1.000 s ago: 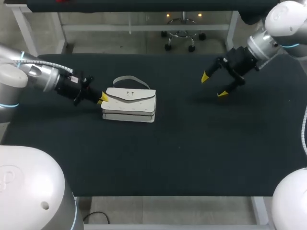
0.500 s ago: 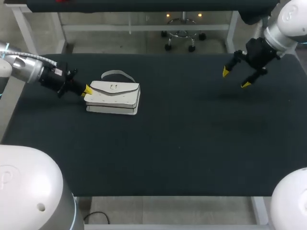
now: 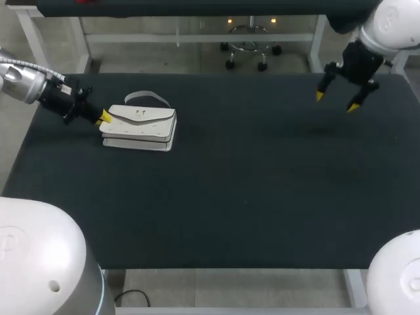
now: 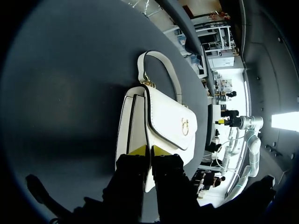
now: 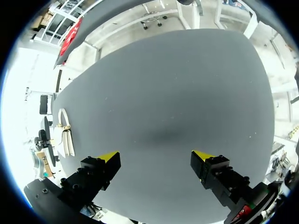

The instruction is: Pick up the bag, open it, inspect its contents, close it, and place it on the opposite side

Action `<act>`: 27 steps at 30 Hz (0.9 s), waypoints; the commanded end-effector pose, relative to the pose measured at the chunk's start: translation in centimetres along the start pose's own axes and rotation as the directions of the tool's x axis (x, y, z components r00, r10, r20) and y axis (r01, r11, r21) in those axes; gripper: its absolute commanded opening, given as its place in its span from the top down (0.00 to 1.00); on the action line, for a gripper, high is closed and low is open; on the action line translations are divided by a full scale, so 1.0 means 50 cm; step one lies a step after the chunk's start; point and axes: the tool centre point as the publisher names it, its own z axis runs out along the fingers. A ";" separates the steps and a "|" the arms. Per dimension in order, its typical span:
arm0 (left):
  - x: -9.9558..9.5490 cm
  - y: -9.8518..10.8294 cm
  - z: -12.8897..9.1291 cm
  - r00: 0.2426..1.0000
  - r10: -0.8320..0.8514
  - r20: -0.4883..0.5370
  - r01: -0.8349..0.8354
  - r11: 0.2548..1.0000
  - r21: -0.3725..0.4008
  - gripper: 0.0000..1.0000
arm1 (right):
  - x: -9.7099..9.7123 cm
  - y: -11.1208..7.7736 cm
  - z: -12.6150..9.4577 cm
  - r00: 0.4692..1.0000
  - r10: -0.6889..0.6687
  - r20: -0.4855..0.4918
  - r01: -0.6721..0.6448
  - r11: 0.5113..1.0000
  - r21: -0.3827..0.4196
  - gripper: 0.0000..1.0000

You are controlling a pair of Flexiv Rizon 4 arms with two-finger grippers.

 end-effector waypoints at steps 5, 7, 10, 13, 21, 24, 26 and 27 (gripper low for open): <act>-0.036 -0.024 -0.027 1.000 0.002 -0.017 -0.002 1.000 -0.016 1.00 | -0.012 -0.005 -0.016 0.999 -0.001 0.036 0.001 1.000 -0.013 0.00; -0.048 -0.035 -0.038 1.000 0.000 -0.030 -0.001 1.000 -0.016 1.00 | -0.012 -0.005 -0.016 0.999 -0.001 0.036 0.001 1.000 -0.013 0.00; -0.064 -0.050 -0.055 0.999 -0.003 -0.048 0.003 1.000 -0.008 1.00 | -0.012 -0.005 -0.016 0.999 -0.001 0.036 0.001 1.000 -0.013 0.00; -0.080 -0.065 -0.077 0.998 -0.009 -0.060 0.010 1.000 0.010 1.00 | -0.012 -0.005 -0.016 0.999 -0.001 0.036 0.001 1.000 -0.013 0.00; -0.109 -0.088 -0.133 0.998 -0.016 -0.064 0.018 0.999 0.029 1.00 | -0.012 -0.005 -0.016 0.999 -0.001 0.036 0.001 1.000 -0.013 0.00; -0.119 -0.096 -0.151 0.998 -0.021 -0.064 0.023 0.999 0.029 1.00 | -0.012 -0.005 -0.016 0.999 -0.001 0.036 0.001 1.000 -0.013 0.00; -0.124 -0.099 -0.161 0.997 -0.029 -0.065 0.031 0.999 0.033 1.00 | -0.012 -0.005 -0.016 0.999 -0.001 0.036 0.001 1.000 -0.013 0.00; -0.128 -0.101 -0.168 0.998 -0.029 -0.064 0.032 0.999 0.034 1.00 | -0.012 -0.005 -0.016 0.999 -0.001 0.036 0.001 1.000 -0.013 0.00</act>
